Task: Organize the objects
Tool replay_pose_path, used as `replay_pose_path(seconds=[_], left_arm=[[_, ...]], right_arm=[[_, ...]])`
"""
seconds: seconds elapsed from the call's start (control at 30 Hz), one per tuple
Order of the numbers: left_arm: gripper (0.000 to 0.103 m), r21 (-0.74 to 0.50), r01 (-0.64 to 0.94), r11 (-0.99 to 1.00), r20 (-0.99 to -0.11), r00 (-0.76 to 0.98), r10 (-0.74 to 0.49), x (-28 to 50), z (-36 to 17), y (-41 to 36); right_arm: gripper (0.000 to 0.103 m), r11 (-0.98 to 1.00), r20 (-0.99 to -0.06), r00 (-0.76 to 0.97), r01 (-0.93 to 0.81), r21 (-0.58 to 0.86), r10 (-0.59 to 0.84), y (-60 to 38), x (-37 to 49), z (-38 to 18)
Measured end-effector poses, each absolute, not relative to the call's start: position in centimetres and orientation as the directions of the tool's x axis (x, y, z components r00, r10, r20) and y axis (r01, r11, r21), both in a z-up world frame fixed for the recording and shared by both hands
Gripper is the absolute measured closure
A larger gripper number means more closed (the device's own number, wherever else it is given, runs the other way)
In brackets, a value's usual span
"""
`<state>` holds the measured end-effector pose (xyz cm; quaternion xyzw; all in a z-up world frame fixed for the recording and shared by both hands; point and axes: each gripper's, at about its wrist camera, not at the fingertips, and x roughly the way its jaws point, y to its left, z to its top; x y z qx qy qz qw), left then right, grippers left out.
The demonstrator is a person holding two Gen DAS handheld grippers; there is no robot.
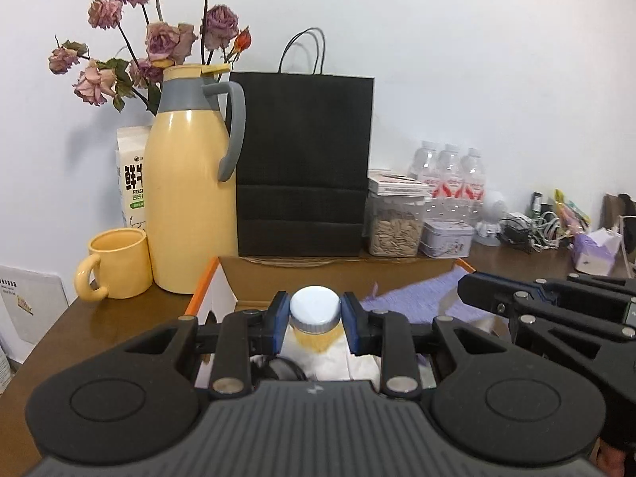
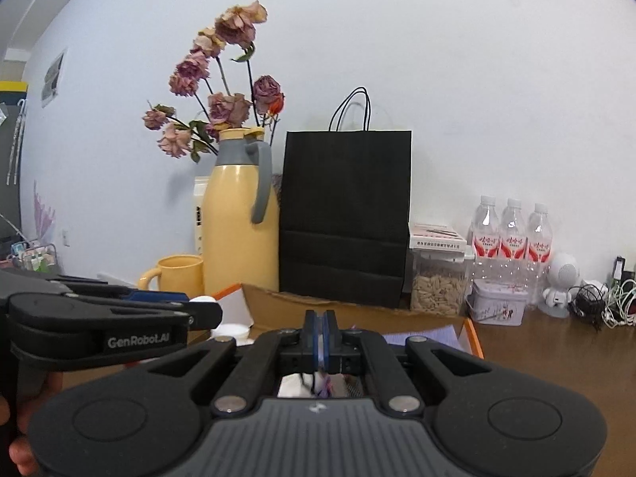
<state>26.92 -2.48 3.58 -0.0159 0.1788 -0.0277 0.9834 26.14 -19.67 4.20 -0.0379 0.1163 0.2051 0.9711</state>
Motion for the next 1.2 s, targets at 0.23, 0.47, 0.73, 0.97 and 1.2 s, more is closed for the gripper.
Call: replay_pose_path(seconds=[0.23, 0.47, 0.73, 0.97, 1.2], left_arm=[[0.047, -0.03, 0.011, 0.999, -0.399, 0.917, -0.022, 30.9, 2.5, -2.3], [0.0, -0.006, -0.045, 0.999, -0.364, 0.931, 0.039, 30.6, 2.1, -1.1], [0.0, -0.017, -0.06, 0.998, -0.364, 0.93, 0.05, 28.2, 3.3, 0.3], [0.0, 0.003, -0.018, 1.0, -0.379, 0.925, 0.017, 22.3, 3.9, 0.5], [0.0, -0.021, -0.008, 1.0, -0.421, 0.907, -0.002, 16.1, 3.3, 1.1]], right_arm=[[0.098, 0.925, -0.308, 0.886, -0.378, -0.048, 0.346, -18.6, 31.0, 3.1], [0.055, 0.94, -0.356, 0.882, -0.34, -0.028, 0.309, -19.3, 32.4, 1.9], [0.0, 0.948, -0.349, 0.886, -0.317, 0.027, 0.306, -21.0, 31.2, 2.6], [0.0, 0.949, -0.351, 0.886, -0.316, 0.022, 0.303, -22.2, 26.2, 4.1], [0.0, 0.945, -0.375, 0.871, -0.324, 0.044, 0.316, -23.0, 19.6, 4.4]])
